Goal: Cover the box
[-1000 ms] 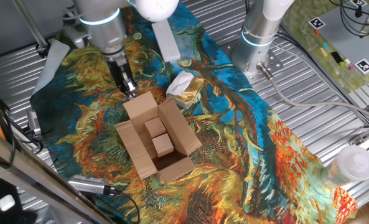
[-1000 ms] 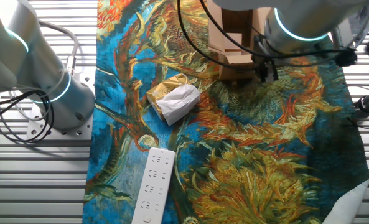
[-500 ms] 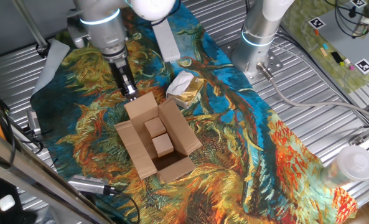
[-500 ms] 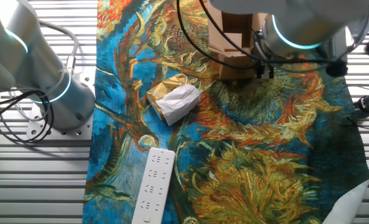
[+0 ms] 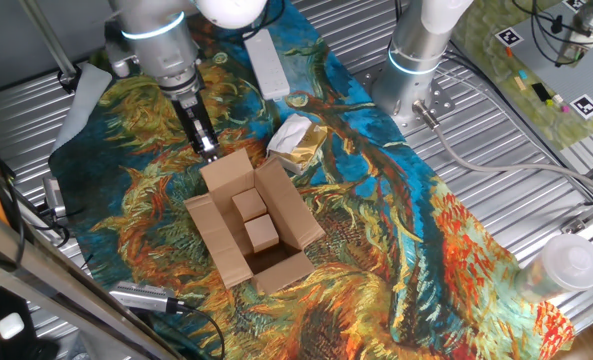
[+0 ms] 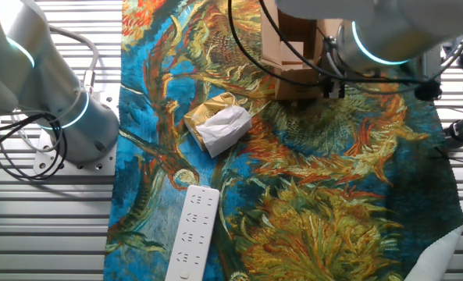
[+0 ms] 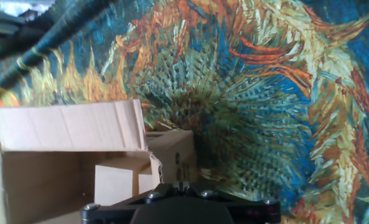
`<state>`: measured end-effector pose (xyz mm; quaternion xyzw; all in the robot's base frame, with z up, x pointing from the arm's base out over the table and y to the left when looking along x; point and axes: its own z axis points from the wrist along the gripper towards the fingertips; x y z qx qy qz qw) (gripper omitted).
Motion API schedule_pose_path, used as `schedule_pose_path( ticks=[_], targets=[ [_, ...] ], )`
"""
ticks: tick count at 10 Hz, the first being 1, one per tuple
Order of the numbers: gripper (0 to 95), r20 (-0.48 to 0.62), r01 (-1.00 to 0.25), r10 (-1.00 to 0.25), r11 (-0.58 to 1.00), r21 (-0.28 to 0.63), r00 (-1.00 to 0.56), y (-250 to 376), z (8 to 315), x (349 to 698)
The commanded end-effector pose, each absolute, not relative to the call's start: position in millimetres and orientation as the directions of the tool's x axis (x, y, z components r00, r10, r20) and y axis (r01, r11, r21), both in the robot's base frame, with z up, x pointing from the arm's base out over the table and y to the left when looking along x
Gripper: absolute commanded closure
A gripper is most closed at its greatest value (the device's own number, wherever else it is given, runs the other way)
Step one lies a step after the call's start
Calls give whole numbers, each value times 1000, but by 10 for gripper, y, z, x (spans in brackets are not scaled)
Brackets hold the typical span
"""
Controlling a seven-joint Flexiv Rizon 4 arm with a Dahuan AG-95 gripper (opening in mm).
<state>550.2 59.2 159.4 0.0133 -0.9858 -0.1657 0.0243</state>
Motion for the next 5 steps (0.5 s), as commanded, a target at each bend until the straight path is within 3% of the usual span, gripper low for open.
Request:
schedule_pose_path(
  ticks=[1,5],
  targets=[
    [950,21,-106,-115,960,260,-993,586,1596,5498],
    [950,-11,-321,-324,929,184,-946,586,1596,5498]
  ],
)
